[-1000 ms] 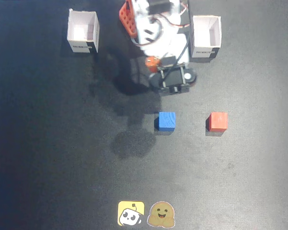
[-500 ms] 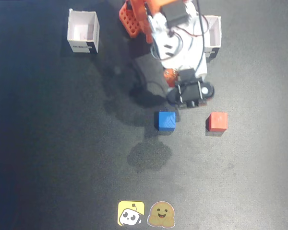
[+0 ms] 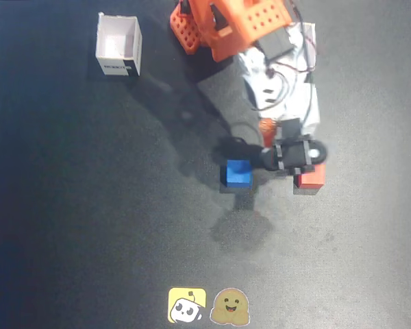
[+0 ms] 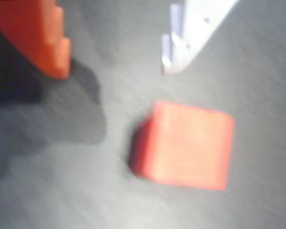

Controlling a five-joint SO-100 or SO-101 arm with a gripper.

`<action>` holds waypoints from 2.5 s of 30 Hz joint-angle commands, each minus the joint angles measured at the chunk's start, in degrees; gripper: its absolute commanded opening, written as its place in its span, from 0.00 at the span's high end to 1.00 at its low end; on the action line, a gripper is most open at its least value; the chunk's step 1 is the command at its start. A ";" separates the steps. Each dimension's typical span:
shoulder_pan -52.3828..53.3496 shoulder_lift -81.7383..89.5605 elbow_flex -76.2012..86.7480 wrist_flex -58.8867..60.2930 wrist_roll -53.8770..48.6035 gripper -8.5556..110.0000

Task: Put the red cube in the right box and the blue cube in the left box.

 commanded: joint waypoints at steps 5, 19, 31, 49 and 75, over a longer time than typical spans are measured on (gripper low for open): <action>-1.76 -6.94 -5.89 -6.59 2.02 0.77; -3.60 -17.49 -10.99 -12.22 4.83 0.75; -4.83 -22.24 -13.54 -14.50 7.38 0.73; -5.10 -28.92 -13.54 -17.75 10.37 0.77; 3.87 -15.29 -23.29 9.76 -0.09 0.83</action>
